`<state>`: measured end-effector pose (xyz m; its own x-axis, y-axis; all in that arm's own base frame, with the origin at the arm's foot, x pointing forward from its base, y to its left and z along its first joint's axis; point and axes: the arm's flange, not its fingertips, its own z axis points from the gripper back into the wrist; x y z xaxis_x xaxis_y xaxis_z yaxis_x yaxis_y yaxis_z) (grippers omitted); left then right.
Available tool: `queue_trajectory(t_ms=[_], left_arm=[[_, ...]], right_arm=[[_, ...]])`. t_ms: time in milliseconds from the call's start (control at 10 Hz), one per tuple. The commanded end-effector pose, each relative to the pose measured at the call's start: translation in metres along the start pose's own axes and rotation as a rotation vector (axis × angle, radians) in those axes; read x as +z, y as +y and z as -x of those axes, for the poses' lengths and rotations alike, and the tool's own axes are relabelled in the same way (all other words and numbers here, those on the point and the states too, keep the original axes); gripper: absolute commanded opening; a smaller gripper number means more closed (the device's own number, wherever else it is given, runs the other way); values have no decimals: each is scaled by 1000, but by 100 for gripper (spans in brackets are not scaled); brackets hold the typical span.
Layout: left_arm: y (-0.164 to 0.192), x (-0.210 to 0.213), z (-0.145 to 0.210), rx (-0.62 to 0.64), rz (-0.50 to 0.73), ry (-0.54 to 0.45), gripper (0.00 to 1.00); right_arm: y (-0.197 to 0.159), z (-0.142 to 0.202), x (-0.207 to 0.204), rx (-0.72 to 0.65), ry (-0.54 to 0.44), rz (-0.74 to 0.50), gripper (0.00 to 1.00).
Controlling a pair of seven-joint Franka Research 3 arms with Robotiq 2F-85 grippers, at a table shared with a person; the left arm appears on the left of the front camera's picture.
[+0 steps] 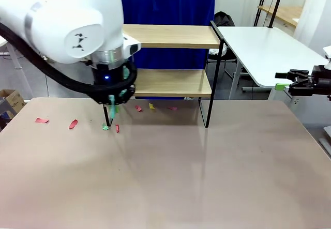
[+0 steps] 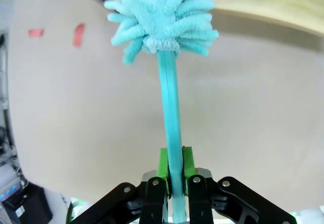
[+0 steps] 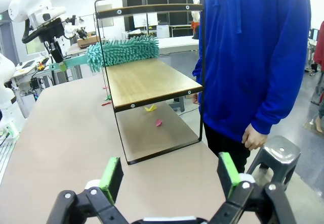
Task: Clean the shelf.
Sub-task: Clean the specific section of the Shelf indicated by the human with the Duster.
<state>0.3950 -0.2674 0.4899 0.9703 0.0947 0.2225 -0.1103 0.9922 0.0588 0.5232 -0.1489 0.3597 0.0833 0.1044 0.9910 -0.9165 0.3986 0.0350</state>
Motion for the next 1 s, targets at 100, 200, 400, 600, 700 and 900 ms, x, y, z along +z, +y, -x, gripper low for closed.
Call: queue_trajectory(t_ms=[100, 200, 400, 600, 700, 900], left_arm=[[10, 18, 18, 6, -39, -69, 13], [4, 25, 21, 23, -71, -117, 13], [7, 23, 15, 2, -28, -60, 13], [-4, 32, 24, -17, -27, -87, 13], [-1, 49, 30, -97, 72, -117, 13], [11, 78, 44, -244, 186, -151, 13]], right_arm=[[0, -5, -1, -10, 24, 6, 100], [0, -5, -1, -10, 24, 6, 100], [0, -5, -1, -10, 24, 6, 100], [0, -5, -1, -10, 24, 6, 100], [0, -5, -1, -10, 24, 6, 100], [0, -5, -1, -10, 24, 6, 100]])
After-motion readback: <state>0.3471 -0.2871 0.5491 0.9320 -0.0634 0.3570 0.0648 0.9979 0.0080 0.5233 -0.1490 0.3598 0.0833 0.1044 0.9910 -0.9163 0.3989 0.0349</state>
